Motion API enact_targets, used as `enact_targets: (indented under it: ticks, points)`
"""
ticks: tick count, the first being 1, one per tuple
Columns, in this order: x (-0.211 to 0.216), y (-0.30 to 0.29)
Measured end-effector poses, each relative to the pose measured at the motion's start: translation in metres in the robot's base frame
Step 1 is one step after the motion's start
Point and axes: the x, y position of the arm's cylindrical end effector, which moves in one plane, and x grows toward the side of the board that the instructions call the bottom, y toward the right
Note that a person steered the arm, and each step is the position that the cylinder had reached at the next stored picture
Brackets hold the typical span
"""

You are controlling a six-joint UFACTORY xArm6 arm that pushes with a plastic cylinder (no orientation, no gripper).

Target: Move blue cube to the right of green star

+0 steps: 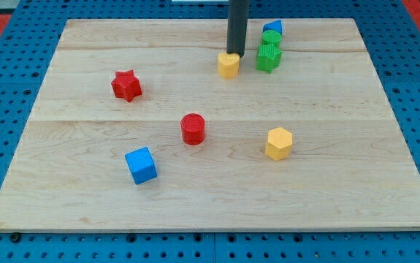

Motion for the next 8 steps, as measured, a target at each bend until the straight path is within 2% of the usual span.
enact_targets:
  ticks: [1, 3, 4, 5, 6, 7, 8]
  points:
    - [0.048, -0.013]
    - [0.061, -0.129]
    - [0.115, -0.196]
    - [0.196, -0.196]
    - [0.211, -0.157]
    - [0.218, -0.137]
    - [0.243, -0.136]
